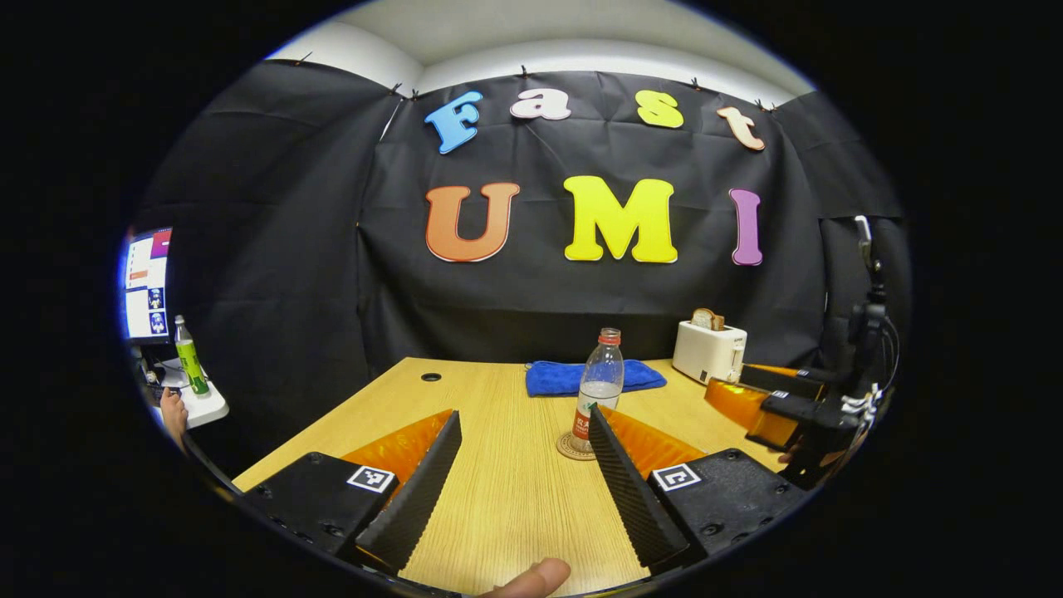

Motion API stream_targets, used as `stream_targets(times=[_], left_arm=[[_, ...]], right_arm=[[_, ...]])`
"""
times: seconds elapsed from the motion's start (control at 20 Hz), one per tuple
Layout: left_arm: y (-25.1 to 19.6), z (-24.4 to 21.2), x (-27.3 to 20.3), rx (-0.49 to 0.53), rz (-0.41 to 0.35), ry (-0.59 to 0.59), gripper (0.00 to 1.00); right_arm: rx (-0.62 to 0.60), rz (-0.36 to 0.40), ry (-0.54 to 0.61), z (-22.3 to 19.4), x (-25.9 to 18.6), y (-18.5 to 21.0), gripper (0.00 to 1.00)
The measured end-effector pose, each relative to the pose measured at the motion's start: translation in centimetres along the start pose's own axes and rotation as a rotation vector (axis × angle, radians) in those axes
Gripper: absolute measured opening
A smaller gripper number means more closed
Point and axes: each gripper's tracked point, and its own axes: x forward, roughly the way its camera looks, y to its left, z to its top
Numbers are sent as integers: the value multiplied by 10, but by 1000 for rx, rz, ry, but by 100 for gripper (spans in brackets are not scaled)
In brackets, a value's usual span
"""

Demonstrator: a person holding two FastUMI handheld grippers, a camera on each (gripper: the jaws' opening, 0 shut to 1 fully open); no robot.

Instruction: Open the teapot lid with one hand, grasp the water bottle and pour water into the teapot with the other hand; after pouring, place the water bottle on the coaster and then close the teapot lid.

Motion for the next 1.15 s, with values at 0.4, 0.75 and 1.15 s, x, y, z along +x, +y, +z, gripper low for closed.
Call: stream_targets(times=[0.4, 0.75, 1.15], left_arm=[[-13, 3, -4, 31, 30, -7, 97], [-37, 2, -6, 41, 9, -14, 96], [-38, -6, 3, 39, 48, 3, 96]], right_arm=[[-119, -177, -49, 42, -71, -61, 97], [-58, -206, -26, 21, -100, -102, 95], [-70, -224, -31, 22, -103, -115, 97]])
